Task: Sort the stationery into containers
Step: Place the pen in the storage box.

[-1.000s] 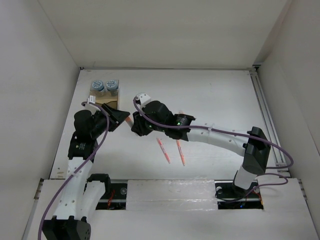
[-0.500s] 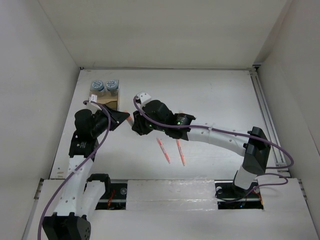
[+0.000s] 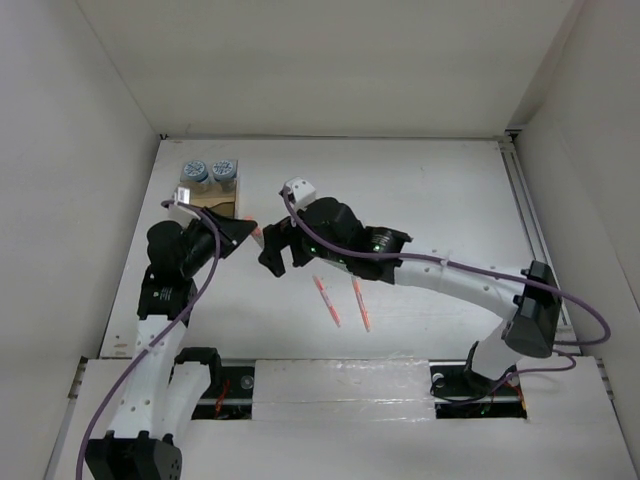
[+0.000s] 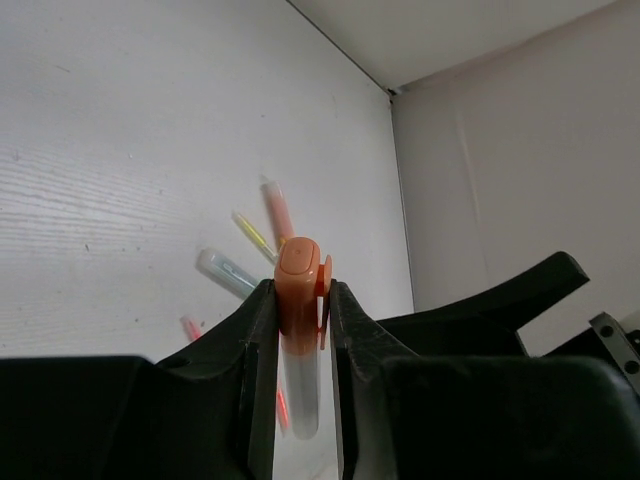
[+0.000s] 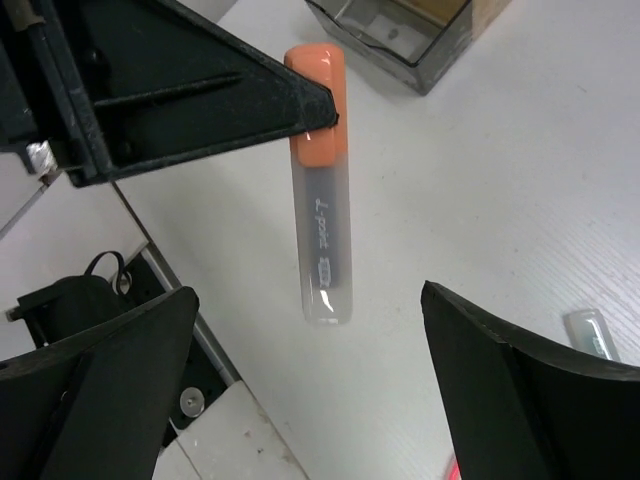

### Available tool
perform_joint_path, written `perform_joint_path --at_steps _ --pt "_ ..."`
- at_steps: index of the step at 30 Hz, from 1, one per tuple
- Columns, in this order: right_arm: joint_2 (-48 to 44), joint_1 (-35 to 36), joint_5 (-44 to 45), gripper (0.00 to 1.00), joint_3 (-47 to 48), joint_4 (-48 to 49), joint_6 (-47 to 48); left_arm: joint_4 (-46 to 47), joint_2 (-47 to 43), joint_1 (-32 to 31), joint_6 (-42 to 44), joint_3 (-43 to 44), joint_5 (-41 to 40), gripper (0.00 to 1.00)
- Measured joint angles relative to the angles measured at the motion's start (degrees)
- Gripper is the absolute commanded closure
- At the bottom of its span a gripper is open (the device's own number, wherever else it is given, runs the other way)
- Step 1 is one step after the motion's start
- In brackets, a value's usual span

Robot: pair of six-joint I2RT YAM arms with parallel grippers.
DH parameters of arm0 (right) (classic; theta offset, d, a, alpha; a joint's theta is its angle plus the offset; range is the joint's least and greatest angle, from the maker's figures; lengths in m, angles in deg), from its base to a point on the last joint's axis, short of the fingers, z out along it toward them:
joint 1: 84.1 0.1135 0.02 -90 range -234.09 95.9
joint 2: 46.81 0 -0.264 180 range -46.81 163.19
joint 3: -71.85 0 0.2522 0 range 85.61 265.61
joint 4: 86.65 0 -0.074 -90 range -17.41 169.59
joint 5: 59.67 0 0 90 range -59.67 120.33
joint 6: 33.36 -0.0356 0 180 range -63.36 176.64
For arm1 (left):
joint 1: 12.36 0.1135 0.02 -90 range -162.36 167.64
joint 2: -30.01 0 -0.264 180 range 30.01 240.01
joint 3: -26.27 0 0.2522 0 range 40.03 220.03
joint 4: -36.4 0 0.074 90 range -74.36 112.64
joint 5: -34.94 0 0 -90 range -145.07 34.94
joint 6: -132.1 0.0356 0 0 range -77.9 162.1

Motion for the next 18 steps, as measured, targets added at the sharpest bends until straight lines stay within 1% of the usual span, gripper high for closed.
perform_joint_path --at_steps 7,14,18 --pt "-9.2 0.0 5.0 0.00 -6.4 -0.9 0.0 3.9 0.7 0.0 -2.1 -0.7 -6.2 1.00" --pt "-22.2 0.0 10.4 0.00 -16.0 -3.1 -1.1 8.9 1.3 0.0 -5.2 -1.7 -14.9 1.00" --pt "-29.6 -0.2 12.6 0.00 -20.3 -4.2 -1.9 10.9 5.1 1.7 -5.8 -0.5 -18.4 1.00"
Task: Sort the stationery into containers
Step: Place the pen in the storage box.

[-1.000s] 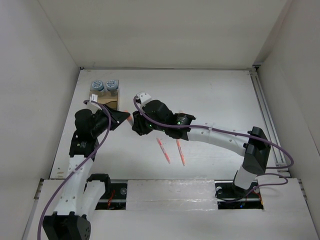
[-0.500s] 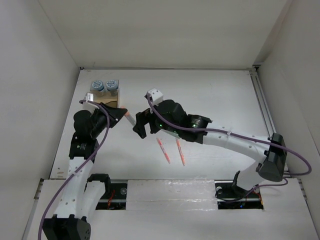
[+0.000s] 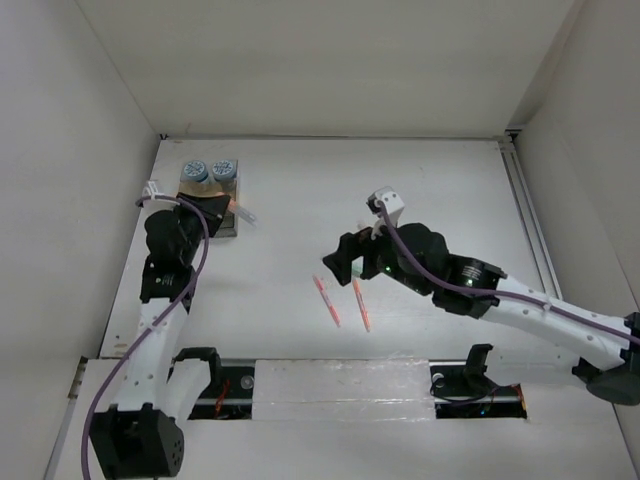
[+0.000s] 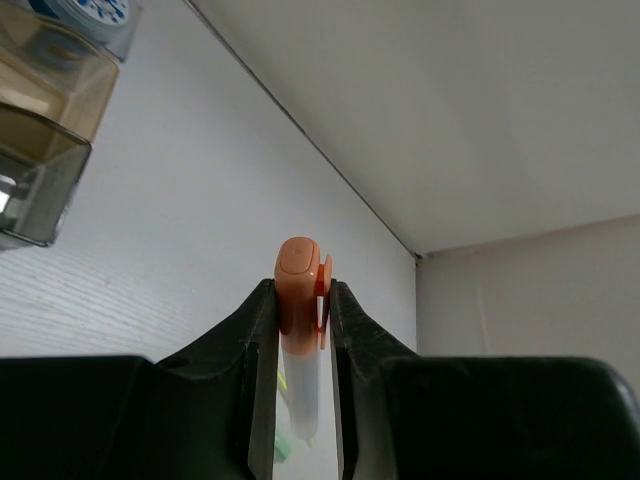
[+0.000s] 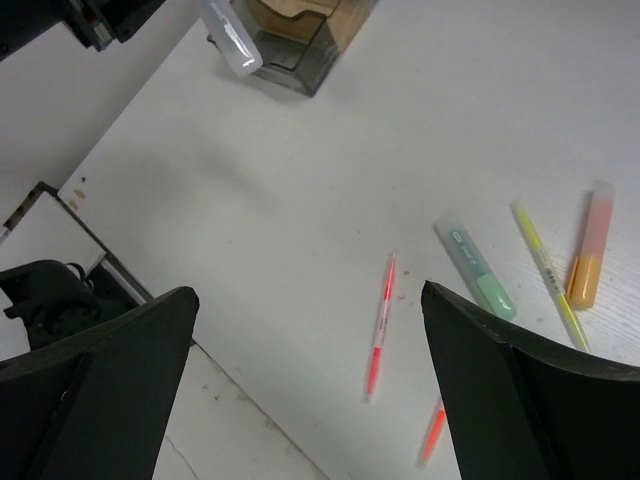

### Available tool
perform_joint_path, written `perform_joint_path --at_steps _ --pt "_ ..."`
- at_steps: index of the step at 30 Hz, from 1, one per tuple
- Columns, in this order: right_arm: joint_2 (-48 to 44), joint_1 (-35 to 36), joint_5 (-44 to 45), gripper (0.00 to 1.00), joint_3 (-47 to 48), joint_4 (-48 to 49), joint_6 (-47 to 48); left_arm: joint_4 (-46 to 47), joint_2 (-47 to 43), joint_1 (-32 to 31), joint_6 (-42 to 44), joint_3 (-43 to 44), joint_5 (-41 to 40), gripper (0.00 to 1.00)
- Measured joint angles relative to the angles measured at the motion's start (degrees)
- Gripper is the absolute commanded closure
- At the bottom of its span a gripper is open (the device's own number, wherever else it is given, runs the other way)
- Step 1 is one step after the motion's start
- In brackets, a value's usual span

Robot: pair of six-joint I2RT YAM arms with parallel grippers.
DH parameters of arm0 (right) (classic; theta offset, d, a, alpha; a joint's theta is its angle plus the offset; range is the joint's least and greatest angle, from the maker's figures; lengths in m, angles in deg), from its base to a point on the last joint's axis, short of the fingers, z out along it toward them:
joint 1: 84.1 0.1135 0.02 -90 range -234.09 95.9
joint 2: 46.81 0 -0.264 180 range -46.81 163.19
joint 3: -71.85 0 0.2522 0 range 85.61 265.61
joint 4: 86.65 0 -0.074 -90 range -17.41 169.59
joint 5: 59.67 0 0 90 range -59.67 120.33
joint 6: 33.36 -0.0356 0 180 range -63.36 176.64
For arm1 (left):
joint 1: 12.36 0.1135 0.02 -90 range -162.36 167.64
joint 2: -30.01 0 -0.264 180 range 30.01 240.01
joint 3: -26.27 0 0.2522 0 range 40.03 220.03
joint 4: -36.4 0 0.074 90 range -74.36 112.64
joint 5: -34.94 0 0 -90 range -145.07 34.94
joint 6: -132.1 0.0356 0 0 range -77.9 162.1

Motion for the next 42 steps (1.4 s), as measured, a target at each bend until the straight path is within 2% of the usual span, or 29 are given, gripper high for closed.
perform_joint_path --at_steps 4,10,17,20,27,31,35,42 --pt "-5.1 -0.5 0.7 0.00 -3.3 -0.6 -0.5 1.6 9.9 3.8 -0.3 5.8 -0.6 1.00" --pt "-7.5 -0.7 0.7 0.00 -6.1 -1.4 -1.1 3.0 26.6 8.4 -0.6 16.5 0.3 1.00" --pt "-10.4 -1.0 -0.1 0.00 -9.1 -2.5 -1.2 9.9 37.6 17.0 -3.1 17.0 6.0 1.00" --pt "-10.5 -1.0 -0.9 0.00 -9.2 -2.5 -1.2 12.8 41.6 18.7 -3.5 17.0 6.9 1.00" --pt "-10.5 -1.0 -2.0 0.00 -9.3 -2.4 -1.1 19.4 45.8 18.4 -6.2 16.8 6.3 1.00" --pt "-10.1 -1.0 -2.4 0.00 -10.2 -2.0 -1.1 25.7 45.6 18.4 -9.8 12.9 2.8 1.00" --pt "-8.7 -1.0 -2.6 0.00 -10.4 -1.6 -1.1 26.8 45.6 18.4 -12.9 10.1 -0.4 1.00" --pt "-7.8 -1.0 -3.1 0.00 -10.7 -1.1 -1.1 29.7 45.9 18.4 -16.3 10.0 -4.0 1.00"
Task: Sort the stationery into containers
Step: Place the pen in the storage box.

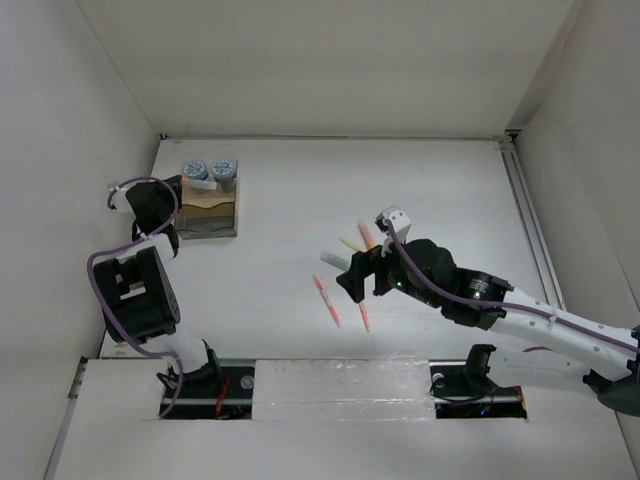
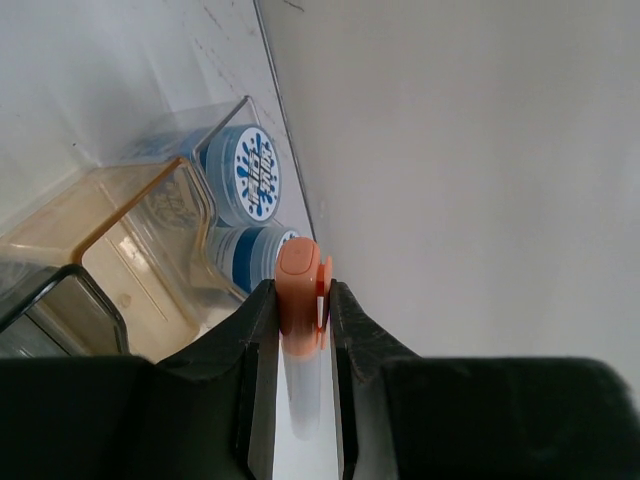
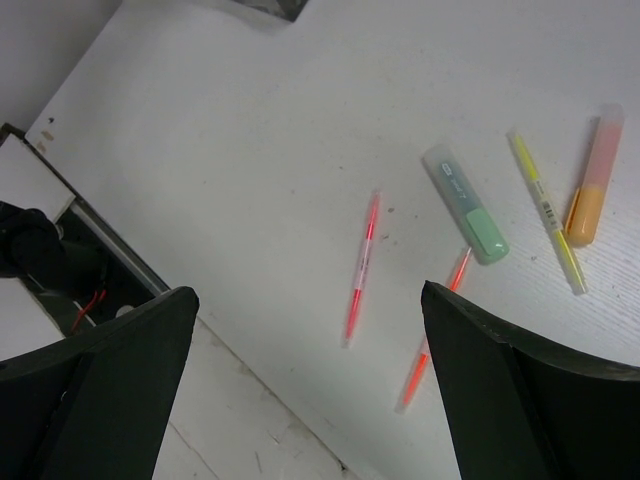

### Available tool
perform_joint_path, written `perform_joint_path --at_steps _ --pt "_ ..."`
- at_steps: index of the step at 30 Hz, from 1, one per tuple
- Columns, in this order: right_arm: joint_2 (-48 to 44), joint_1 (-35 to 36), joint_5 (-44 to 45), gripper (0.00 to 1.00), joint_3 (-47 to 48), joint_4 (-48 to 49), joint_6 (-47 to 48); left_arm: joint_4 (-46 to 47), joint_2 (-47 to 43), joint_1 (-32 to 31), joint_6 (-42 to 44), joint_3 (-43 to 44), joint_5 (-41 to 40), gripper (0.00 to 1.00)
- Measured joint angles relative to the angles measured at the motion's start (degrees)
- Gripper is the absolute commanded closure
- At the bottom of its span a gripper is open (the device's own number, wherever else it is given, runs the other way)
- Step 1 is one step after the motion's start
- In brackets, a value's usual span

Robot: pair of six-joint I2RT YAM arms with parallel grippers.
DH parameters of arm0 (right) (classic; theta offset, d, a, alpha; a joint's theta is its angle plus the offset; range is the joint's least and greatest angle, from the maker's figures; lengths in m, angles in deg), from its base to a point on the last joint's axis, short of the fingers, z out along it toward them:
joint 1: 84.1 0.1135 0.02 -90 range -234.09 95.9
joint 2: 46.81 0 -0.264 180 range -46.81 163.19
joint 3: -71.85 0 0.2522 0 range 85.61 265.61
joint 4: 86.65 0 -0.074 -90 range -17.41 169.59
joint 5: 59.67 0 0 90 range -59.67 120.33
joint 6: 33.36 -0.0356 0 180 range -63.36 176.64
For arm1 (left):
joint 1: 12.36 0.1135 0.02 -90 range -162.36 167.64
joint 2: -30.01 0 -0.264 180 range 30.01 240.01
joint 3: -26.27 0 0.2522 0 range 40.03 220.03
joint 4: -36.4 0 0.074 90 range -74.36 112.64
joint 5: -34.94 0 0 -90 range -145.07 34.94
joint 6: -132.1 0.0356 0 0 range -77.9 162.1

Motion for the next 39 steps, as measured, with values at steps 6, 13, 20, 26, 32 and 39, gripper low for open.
perform_joint_path --at_steps 6,13,20,26,32,39 --pt "-0.1 0.0 -0.1 0.00 -0.3 0.3 0.0 1.9 2.6 -0.4 -1.0 0.1 -2.1 1.00" --pt "-0.2 0.0 -0.1 0.00 -0.4 0.4 0.0 1.8 4.9 -2.4 -1.2 0.0 -4.6 1.00" --pt "-0.6 0.0 0.2 0.00 -1.4 0.3 0.0 2.1 5.3 -2.8 -1.2 0.1 -5.2 0.96" --pt "-0.6 0.0 0.3 0.00 -1.9 0.4 0.0 2.1 7.1 -2.8 -1.2 0.1 -5.0 0.90" --pt "-0.9 0.0 0.3 0.00 -2.2 0.3 0.0 1.8 8.4 -2.8 -1.0 0.1 -4.4 0.63" --pt "-1.4 0.0 0.3 0.00 -2.2 0.4 0.0 3.2 8.5 -2.8 -0.8 0.5 -3.4 0.32"
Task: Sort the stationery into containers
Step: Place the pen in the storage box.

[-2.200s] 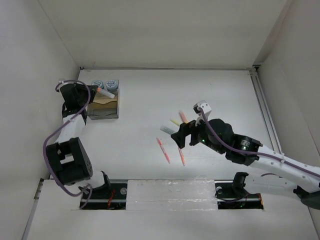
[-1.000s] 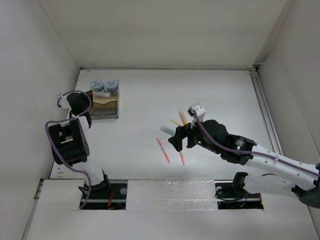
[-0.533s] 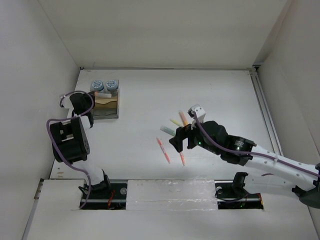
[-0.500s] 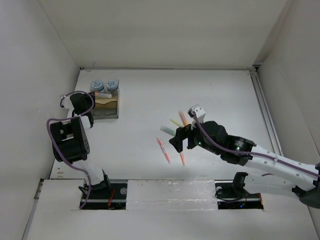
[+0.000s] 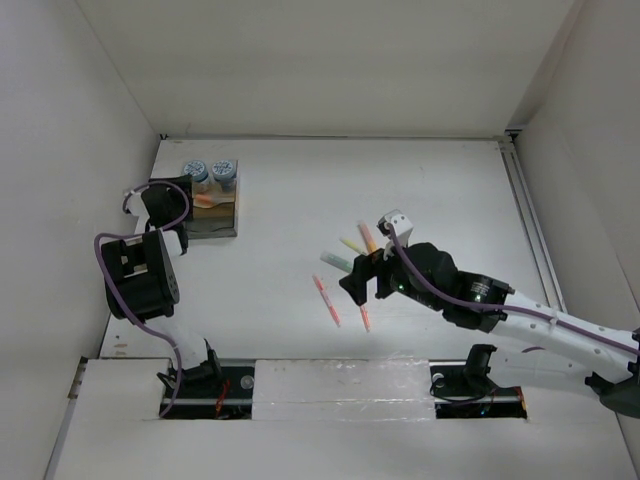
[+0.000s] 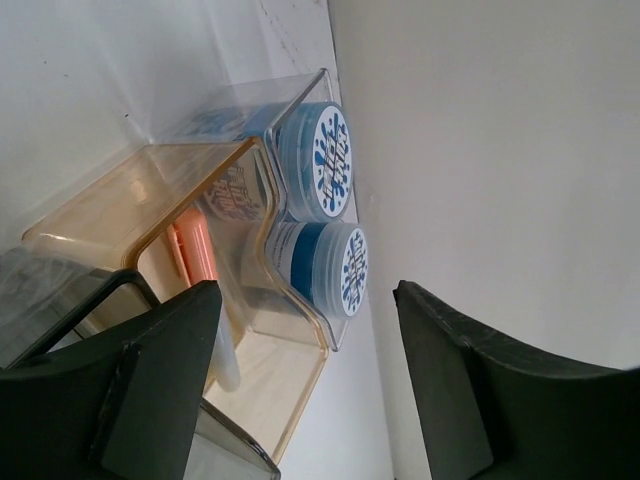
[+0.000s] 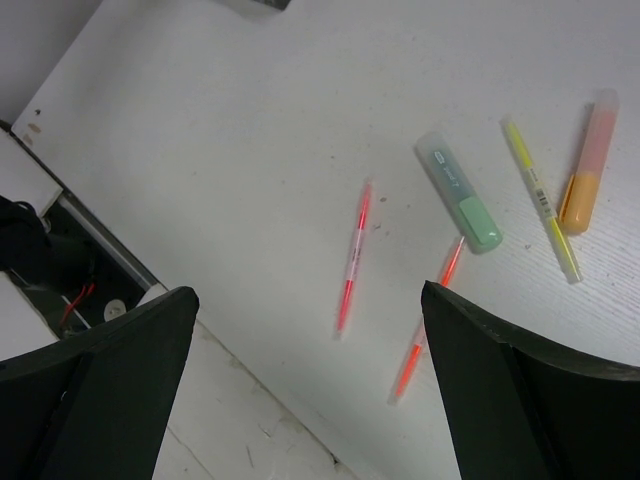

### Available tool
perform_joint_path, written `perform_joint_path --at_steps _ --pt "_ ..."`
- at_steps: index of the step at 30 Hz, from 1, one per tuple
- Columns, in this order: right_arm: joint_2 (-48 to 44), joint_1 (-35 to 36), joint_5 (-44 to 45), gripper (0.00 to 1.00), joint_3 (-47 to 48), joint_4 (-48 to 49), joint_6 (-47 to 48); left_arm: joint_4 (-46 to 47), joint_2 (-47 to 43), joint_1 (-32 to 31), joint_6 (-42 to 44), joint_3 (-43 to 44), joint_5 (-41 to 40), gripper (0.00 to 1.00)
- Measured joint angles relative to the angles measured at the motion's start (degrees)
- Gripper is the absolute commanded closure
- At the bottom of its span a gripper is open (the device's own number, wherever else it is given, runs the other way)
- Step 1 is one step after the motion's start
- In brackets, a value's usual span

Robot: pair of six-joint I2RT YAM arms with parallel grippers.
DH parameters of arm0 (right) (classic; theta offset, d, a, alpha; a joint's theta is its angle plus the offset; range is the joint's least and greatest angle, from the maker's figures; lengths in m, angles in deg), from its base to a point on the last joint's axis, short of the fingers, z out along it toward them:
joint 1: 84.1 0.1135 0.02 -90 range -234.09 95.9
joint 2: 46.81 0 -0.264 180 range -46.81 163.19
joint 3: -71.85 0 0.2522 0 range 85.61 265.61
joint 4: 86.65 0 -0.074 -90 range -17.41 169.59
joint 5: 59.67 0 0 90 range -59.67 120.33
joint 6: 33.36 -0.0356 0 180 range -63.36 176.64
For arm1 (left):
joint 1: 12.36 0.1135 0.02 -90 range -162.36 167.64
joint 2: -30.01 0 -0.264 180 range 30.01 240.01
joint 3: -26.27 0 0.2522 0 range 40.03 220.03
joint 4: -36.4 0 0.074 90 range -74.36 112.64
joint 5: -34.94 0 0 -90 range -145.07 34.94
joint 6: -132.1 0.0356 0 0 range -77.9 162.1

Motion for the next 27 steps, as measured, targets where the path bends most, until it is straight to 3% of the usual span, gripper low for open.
perform_joint_path --at_steps 3,8,11,15,23,27 --pt "0.0 0.0 0.0 0.00 0.0 0.0 0.0 0.0 0.0 0.0 0.1 0.2 0.3 0.29" --pt "1.4 -1.8 -0.1 0.00 0.0 0.4 0.0 -0.4 -1.2 -0.3 0.2 0.3 1.2 0.11" --pt "6.3 -6.6 -1.7 0.00 0.5 0.5 0.9 -1.7 -4.3 -0.3 0.4 0.3 1.6 0.02" --pt "17.2 -12.3 -4.5 0.00 4.3 -1.4 4.2 -5.0 -10.6 -0.4 2.4 2.4 3.0 0.00" --pt "28.9 -13.8 -8.7 0.04 14.4 -4.9 13.7 -33.6 -14.5 -8.0 16.2 29.1 -0.1 0.00" --pt "32.5 -13.8 -8.6 0.10 17.7 -5.6 16.3 -43.1 -21.2 -10.7 20.5 29.5 3.0 0.00"
